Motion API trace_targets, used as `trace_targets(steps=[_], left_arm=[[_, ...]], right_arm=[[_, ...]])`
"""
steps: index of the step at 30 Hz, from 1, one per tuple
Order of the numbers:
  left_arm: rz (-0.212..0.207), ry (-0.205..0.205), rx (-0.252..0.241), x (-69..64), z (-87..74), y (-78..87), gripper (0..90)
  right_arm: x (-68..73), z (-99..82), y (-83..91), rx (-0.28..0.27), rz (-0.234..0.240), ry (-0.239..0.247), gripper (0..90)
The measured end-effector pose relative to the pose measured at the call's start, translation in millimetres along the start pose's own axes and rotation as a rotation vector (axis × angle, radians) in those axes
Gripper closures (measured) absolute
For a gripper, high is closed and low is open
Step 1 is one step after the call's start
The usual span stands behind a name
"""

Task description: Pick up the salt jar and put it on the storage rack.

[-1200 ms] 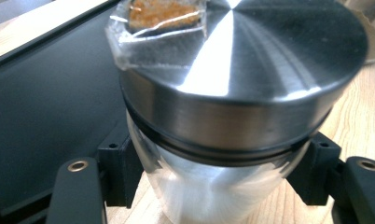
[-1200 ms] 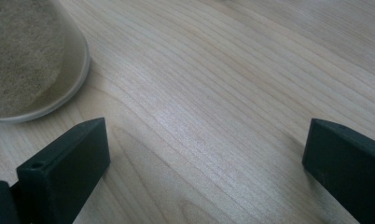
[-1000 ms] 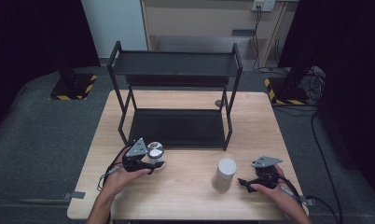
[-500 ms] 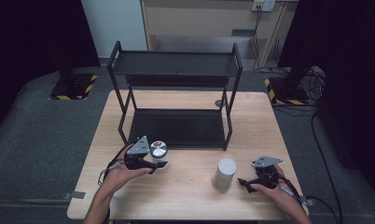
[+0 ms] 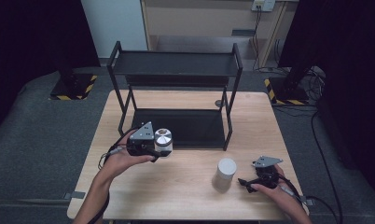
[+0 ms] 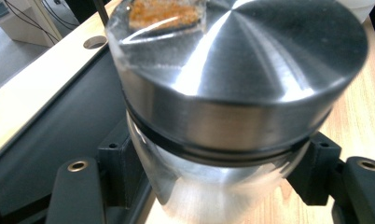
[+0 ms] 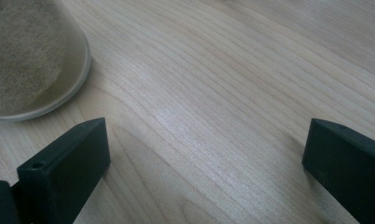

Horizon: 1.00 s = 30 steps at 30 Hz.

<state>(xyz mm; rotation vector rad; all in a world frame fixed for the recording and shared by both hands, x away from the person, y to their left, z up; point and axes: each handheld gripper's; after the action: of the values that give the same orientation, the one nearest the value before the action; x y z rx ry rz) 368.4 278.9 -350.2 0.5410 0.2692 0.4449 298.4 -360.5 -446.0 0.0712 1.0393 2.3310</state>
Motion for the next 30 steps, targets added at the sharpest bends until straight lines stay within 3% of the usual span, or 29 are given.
trace_targets(steps=[22, 30], left_arm=[[-0.03, -0.043, 0.03, 15.0, 62.8, 19.4, 29.5], [-0.036, -0.056, 0.015, 17.0, 75.3, 26.7, 29.5]], right_arm=[[-0.9, -0.4, 0.1, -0.001, 0.003, 0.002, 1.5], [-1.1, -0.5, 0.2, -0.002, 0.004, 0.003, 1.5]])
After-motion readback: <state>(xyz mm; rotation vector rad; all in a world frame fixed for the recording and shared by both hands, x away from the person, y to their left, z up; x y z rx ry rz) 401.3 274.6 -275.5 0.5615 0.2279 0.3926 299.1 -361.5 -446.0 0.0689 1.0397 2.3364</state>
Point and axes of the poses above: each handheld gripper's, and its own axes: y roughly backward along the jaws, z roughly out of its top, x roughly to its left, and after that the axes turned 15 degrees about y, right-handed
